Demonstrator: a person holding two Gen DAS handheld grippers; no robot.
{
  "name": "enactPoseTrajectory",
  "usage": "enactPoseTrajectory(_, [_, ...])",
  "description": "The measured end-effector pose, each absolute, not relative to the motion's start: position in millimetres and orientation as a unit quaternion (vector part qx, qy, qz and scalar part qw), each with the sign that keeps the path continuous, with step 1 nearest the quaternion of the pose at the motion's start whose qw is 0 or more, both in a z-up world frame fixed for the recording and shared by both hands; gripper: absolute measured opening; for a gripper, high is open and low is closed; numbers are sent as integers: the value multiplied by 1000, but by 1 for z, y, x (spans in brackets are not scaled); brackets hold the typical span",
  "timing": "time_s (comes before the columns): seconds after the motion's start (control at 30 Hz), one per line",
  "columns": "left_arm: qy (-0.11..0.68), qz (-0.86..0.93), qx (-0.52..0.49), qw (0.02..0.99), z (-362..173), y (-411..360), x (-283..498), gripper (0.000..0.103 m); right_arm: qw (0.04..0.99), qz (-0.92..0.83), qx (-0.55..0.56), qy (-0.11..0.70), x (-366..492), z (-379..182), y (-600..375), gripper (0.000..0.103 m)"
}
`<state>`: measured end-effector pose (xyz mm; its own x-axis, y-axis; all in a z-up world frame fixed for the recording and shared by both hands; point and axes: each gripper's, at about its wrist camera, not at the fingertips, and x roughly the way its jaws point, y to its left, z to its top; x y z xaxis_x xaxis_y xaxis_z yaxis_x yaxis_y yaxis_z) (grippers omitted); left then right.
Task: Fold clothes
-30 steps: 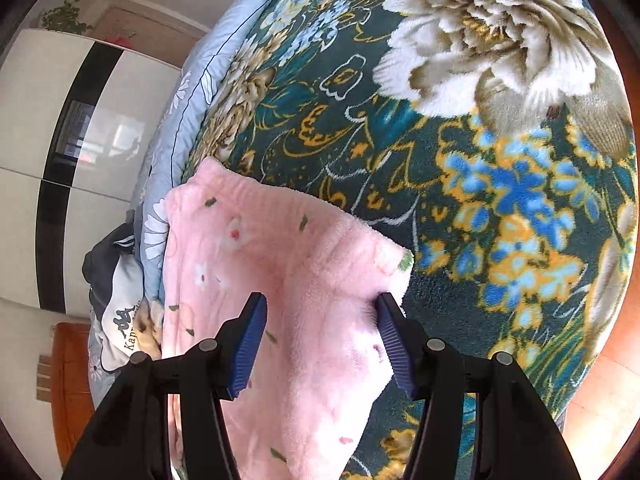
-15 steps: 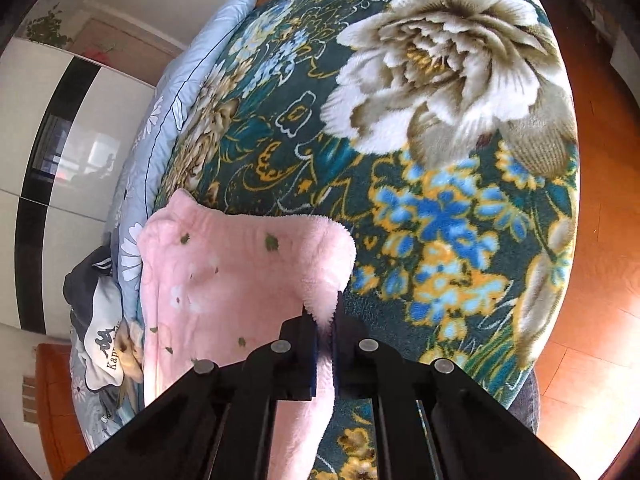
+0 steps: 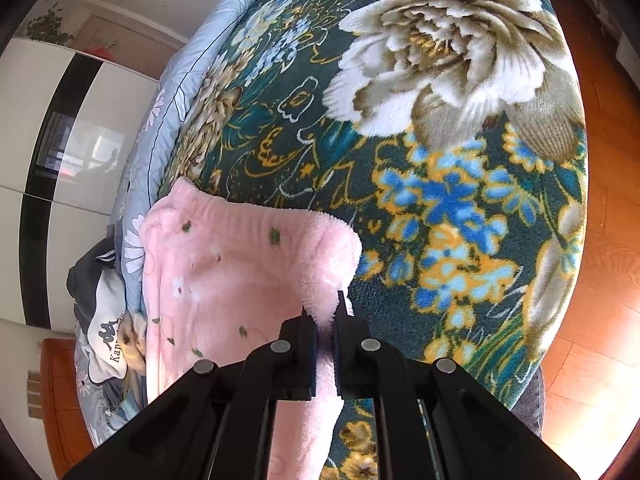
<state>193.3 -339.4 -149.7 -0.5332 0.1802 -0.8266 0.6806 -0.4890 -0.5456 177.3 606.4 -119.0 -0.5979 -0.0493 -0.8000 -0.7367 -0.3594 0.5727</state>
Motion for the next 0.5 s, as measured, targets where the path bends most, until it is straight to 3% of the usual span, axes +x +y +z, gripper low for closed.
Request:
enactPoseTrajectory(0.07, [466,-742,449,173,-147,-336,190,57,237,734,-382,509,177,-117,606,7])
enactPoseTrajectory(0.17, [450,-752,449,174,-142,-331,182,13,241,743,-380,495,177,-110,606,6])
enactPoseTrajectory(0.2, [449,-756,443,173,-140,-330,181,9,243,746,-377,492,178,-107,607,6])
enactPoseTrajectory(0.4, [417,-801,401,155,-101,-329,183,7,263,764,-359,468,178,-82,620,5])
enactPoseTrajectory(0.5, [403,-797,421,159,-109,-327,182,7,264,758,-371,467,174,-87,622,5])
